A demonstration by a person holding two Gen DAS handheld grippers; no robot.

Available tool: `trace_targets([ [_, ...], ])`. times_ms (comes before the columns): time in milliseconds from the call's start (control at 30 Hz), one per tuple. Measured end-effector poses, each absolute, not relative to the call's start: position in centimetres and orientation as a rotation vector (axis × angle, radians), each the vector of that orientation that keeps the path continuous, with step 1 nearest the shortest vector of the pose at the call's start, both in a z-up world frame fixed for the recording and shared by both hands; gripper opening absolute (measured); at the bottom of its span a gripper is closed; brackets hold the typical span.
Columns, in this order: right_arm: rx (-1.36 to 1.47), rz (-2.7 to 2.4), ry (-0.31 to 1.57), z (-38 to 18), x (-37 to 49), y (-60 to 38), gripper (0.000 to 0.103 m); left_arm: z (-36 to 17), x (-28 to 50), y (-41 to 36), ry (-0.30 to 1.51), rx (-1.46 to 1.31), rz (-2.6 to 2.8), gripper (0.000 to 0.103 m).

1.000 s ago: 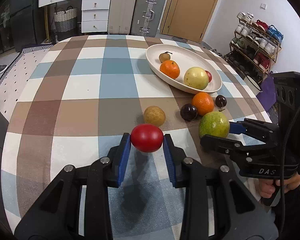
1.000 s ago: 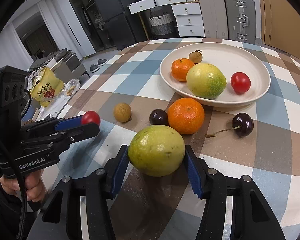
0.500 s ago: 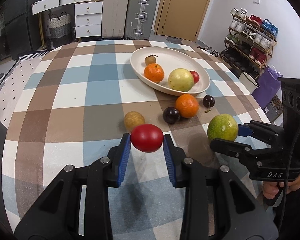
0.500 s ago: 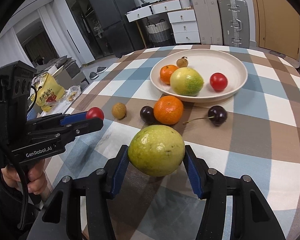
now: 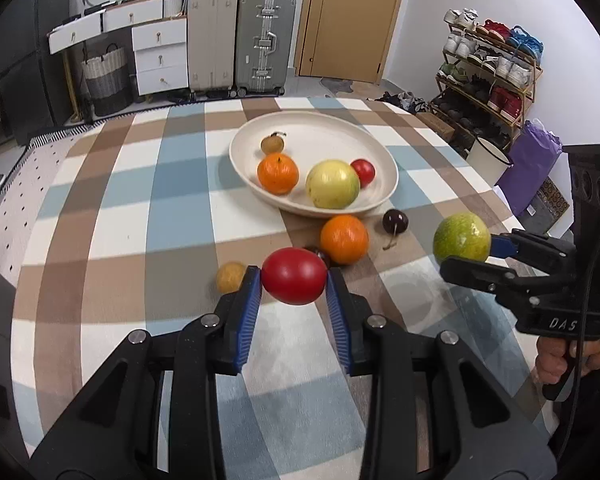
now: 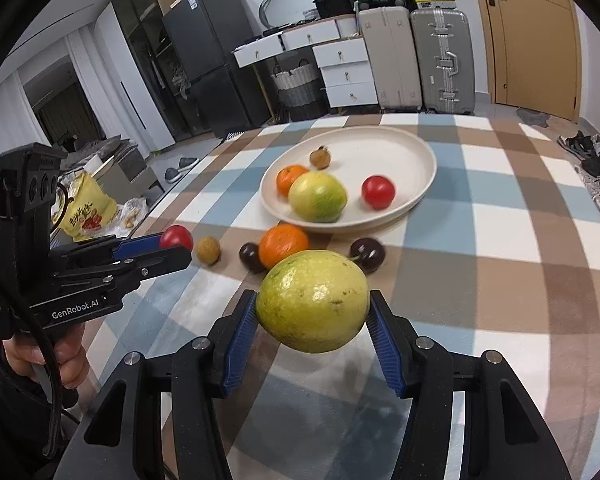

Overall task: Organize fruits
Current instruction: 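Carry the tomato and pomelo over the cream plate and release both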

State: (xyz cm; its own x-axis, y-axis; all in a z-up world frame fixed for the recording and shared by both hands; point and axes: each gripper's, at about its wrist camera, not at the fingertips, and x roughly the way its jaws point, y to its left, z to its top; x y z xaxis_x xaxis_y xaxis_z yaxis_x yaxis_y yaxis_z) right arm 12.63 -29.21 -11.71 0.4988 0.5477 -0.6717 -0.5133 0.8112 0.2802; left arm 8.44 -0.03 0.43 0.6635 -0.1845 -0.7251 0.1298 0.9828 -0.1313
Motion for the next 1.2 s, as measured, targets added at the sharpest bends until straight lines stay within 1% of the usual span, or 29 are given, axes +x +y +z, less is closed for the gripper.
trace_targets([
  [333,0.069,0.586,0.751,-8.6,15.3,-32.4,0.055,2.6,12.1,0.2,0.769,-0.037,-0.17,0.03],
  [633,0.074,0.579,0.706,-6.3,17.5,-33.2,0.055,4.6,15.5,0.5,0.727,-0.048,-0.173,0.03],
  [933,0.088,0.602,0.67,-4.4,20.3,-32.7,0.055,4.7,18.4,-0.7,0.723,-0.026,-0.188,0.03],
  [1200,0.068,0.612,0.673,-4.7,23.3,-31.6,0.055,4.3,21.6,-1.8,0.726,-0.015,-0.208,0.03],
])
